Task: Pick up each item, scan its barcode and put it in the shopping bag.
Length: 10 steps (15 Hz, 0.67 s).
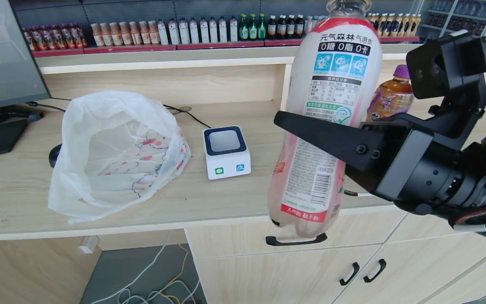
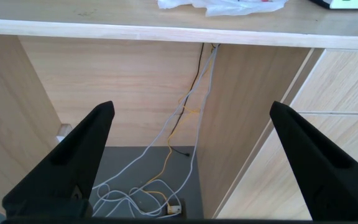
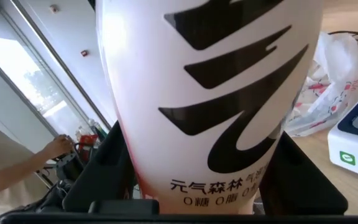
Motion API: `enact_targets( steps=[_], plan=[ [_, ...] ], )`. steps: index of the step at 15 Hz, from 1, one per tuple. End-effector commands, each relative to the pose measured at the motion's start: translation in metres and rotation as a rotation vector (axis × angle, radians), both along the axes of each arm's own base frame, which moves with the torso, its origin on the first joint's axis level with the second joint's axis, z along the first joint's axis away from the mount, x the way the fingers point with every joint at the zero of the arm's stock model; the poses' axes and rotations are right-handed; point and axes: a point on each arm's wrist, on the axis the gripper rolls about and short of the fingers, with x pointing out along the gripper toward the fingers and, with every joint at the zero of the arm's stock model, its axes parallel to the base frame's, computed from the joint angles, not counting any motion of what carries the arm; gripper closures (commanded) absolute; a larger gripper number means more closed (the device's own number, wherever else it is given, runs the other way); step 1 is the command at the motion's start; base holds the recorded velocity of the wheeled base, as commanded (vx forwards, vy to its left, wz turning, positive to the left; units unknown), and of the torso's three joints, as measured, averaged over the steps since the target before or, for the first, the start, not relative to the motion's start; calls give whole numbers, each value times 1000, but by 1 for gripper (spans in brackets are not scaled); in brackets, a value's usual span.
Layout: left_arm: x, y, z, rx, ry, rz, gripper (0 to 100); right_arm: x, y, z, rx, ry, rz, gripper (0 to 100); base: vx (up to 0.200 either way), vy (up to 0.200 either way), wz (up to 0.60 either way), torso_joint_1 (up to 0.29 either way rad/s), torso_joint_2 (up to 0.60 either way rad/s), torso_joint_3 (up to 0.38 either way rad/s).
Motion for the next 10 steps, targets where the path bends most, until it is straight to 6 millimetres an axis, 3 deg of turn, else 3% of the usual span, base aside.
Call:
enact_targets(
  steps=[1, 10],
  plan=[
    [0, 0, 0, 0, -1, 1, 0, 3, 9, -3, -8, 9, 18, 100, 0, 0, 0, 0, 0, 0],
    [0, 0, 0, 0, -1, 1, 0, -7, 20, -4, -10, 13, 69, 100, 0, 0, 0, 0, 0, 0]
  ],
)
